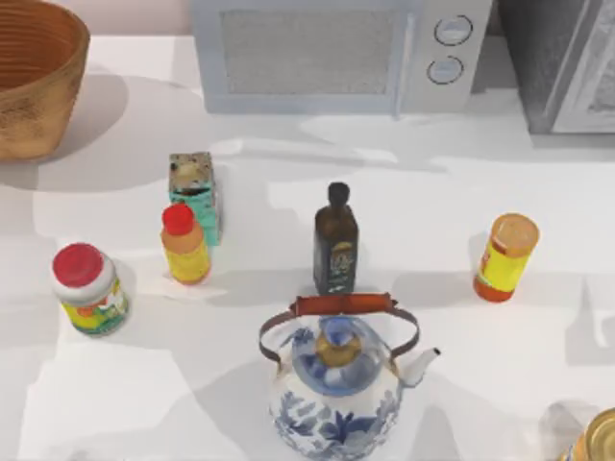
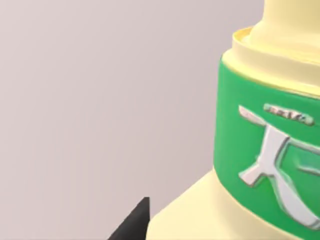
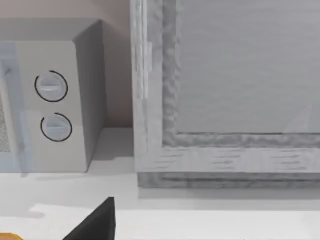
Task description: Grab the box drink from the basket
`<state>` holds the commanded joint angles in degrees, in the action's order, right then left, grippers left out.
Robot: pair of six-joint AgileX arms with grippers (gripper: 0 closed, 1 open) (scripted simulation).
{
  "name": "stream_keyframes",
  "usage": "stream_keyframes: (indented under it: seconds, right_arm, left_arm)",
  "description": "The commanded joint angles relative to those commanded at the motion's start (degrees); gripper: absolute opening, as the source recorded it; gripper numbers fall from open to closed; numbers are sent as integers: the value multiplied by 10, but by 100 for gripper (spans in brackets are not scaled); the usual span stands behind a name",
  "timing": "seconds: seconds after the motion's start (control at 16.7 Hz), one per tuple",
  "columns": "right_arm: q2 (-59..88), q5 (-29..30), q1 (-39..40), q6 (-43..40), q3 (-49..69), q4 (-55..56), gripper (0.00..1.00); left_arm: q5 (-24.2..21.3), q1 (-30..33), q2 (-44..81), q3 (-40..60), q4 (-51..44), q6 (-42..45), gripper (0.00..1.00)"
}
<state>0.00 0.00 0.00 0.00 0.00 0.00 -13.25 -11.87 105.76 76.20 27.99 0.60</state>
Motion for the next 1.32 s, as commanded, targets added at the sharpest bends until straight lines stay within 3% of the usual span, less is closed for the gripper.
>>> stream_keyframes:
  seconds: [0.3, 0.96, 1.32]
  right_arm:
    - [0, 0, 0, 0, 0, 0, 100]
    - [0, 0, 0, 0, 0, 0, 100]
    - [0, 0, 0, 0, 0, 0, 100]
  left_arm:
    - [22, 18, -164, -123, -45, -2, 0]
    - [97, 86, -814, -554, -201, -3, 0]
    - [128, 114, -1031, -736, -270, -6, 0]
